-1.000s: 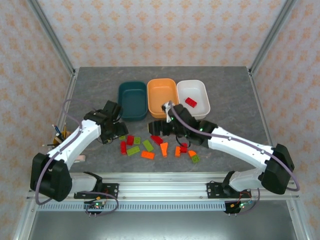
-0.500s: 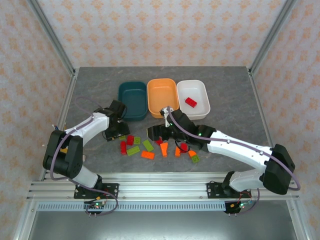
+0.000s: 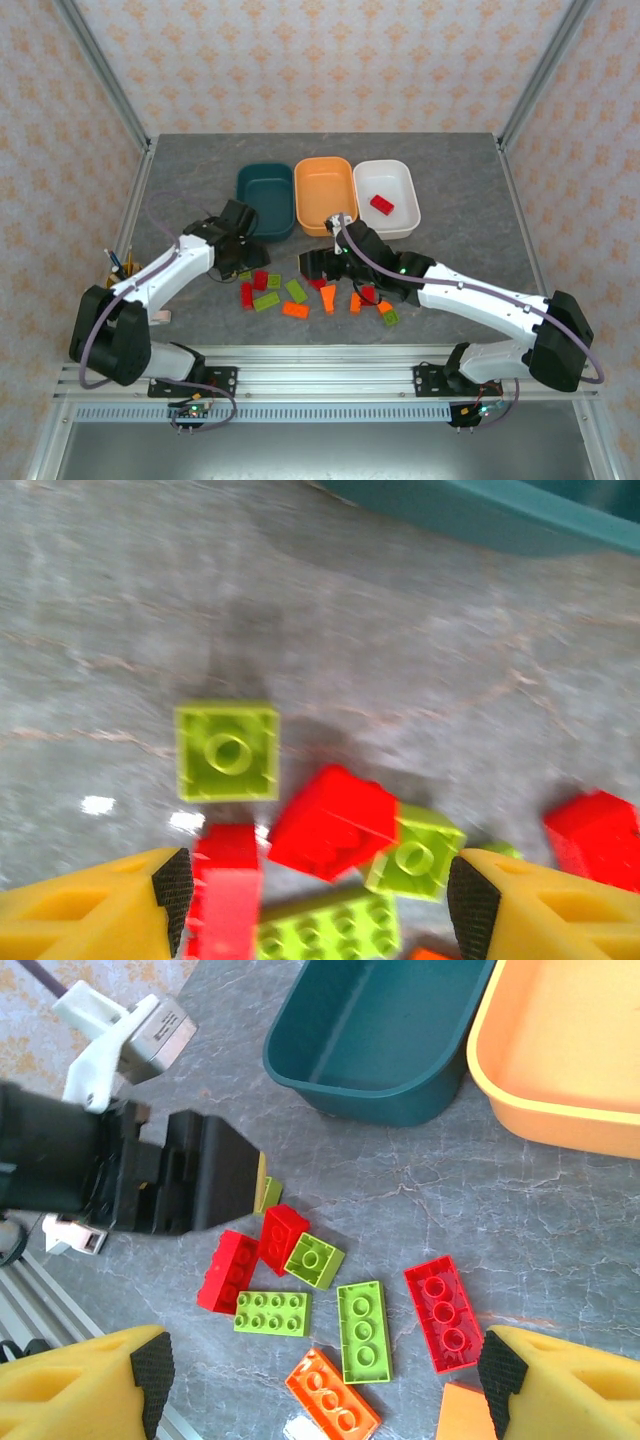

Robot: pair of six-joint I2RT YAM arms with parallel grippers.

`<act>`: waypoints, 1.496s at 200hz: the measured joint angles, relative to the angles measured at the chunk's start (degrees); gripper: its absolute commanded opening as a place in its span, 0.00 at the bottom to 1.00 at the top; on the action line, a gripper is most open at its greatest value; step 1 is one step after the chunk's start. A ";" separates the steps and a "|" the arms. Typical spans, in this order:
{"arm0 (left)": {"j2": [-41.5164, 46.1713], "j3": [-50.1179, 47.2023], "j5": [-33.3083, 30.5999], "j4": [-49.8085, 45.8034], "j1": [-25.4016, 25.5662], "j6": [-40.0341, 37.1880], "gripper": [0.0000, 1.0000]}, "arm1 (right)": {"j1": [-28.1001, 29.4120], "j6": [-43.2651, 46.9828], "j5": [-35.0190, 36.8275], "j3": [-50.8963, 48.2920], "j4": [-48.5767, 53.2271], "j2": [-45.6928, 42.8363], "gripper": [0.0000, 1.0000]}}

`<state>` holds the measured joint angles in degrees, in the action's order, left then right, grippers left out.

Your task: Sort the legos into containers by color

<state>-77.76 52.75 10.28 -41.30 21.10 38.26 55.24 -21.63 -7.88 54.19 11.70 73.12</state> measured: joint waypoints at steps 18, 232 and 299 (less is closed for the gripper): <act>2.69 -1.36 0.39 0.31 4.22 3.04 0.71 | 0.00 -0.46 0.22 -0.42 0.07 0.00 0.81; 7.32 -9.09 -1.29 14.16 24.44 29.38 0.80 | -16.33 -15.41 10.95 -9.62 26.25 -4.87 0.79; 10.16 -9.09 1.73 26.16 25.03 24.35 0.82 | -25.31 -10.14 0.98 -6.86 24.76 11.76 0.64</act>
<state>-67.59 43.66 12.01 -15.14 46.13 62.61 29.93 -31.77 -6.90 47.33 36.47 84.88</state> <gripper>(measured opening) 0.819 0.668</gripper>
